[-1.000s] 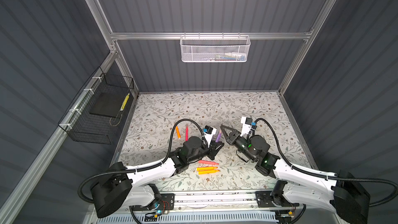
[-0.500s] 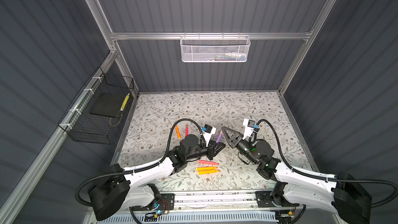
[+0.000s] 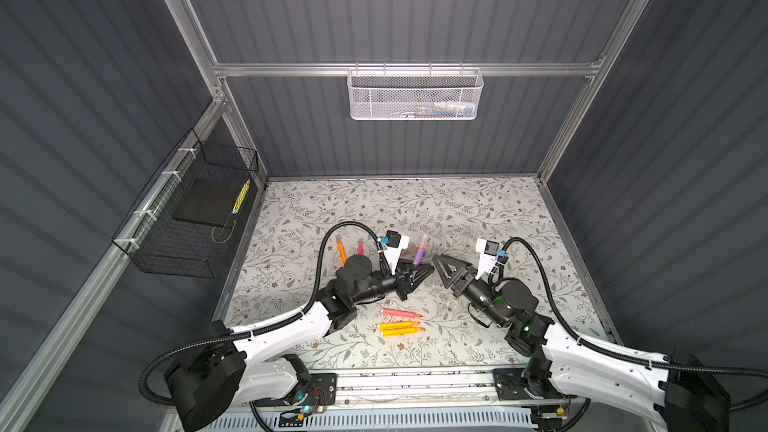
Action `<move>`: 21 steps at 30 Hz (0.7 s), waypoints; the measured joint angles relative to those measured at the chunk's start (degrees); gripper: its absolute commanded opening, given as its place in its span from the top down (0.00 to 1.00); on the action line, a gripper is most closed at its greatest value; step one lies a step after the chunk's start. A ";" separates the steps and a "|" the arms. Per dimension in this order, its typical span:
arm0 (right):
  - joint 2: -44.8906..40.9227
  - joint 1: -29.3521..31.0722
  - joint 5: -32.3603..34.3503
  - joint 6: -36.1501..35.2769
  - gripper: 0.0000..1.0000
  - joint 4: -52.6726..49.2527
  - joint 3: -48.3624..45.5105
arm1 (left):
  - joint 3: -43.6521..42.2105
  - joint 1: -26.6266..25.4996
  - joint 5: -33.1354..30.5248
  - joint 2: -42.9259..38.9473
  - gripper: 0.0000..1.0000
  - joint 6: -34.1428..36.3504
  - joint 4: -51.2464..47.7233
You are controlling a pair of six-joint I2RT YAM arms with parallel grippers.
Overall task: Insert the pens into the pen caps
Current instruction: 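Open the right gripper and raise it off the capped purple marker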
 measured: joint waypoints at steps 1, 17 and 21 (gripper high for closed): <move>-1.09 0.00 0.20 -0.39 0.41 -0.96 0.02 | 0.00 0.00 0.02 0.04 1.00 1.27 -0.39; -3.15 0.00 -0.37 -6.16 0.48 -13.55 8.90 | -0.68 -5.64 -9.01 0.61 1.00 20.94 -12.07; 0.50 0.00 -1.73 -6.32 0.50 -15.28 10.67 | -0.79 -5.81 -9.92 0.61 1.00 21.81 -12.72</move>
